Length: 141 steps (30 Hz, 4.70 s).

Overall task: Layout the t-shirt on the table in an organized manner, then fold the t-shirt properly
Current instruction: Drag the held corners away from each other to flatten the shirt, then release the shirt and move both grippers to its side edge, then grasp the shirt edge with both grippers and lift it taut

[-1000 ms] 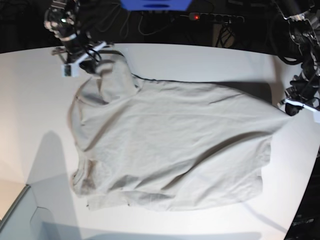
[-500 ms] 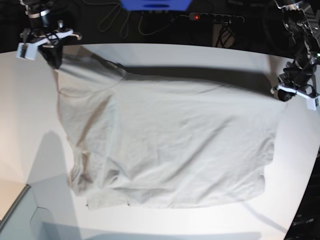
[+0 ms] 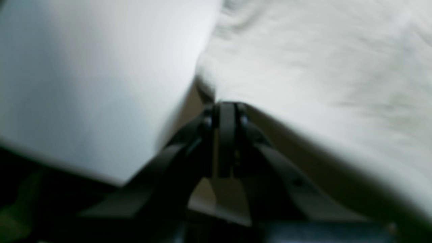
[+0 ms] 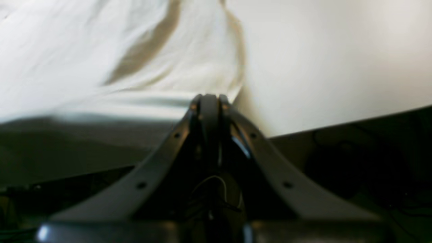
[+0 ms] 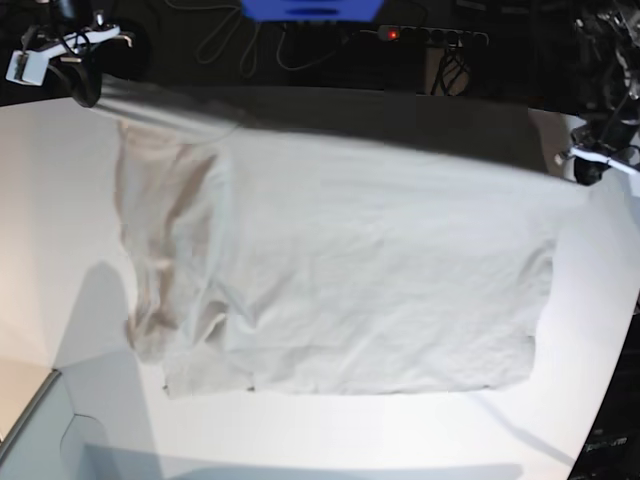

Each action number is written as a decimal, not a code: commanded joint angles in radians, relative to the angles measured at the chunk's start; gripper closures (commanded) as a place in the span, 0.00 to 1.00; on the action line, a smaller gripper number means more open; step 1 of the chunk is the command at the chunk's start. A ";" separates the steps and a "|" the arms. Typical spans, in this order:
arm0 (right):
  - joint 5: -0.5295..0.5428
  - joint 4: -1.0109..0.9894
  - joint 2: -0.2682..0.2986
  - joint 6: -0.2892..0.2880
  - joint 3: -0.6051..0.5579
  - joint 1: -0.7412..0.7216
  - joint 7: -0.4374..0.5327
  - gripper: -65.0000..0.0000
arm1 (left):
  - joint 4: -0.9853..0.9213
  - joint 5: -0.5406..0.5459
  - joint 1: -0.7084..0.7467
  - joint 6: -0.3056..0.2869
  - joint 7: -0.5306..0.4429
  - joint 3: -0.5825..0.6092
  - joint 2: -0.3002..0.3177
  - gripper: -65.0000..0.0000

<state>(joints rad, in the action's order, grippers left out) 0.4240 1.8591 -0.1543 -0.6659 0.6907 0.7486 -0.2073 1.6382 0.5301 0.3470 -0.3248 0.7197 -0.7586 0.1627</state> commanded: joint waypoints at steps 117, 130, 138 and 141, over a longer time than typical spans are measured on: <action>-0.560 -0.502 0.106 -0.032 -0.064 -0.621 -0.169 0.40 | -0.694 -0.169 -0.464 -0.007 -0.254 0.098 0.073 1.00; -0.560 -0.341 0.129 -0.032 -0.072 -0.584 -0.169 1.00 | -0.668 -0.169 -0.460 -0.003 -0.243 0.095 0.074 1.00; -0.558 -0.121 0.129 -0.032 -0.078 -0.599 -0.179 1.00 | -0.369 -0.163 -0.401 0.000 -0.087 0.092 0.074 1.00; -0.561 -0.088 0.131 -0.032 -0.110 -0.630 -0.182 1.00 | -0.286 -0.167 -0.408 0.002 -0.013 0.092 0.074 1.00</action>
<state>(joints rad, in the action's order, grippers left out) -0.1535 1.7462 -0.0334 -0.6823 0.5797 0.1318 -0.4213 1.3357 0.3603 -0.0475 -0.3218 0.7189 -0.6624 0.2188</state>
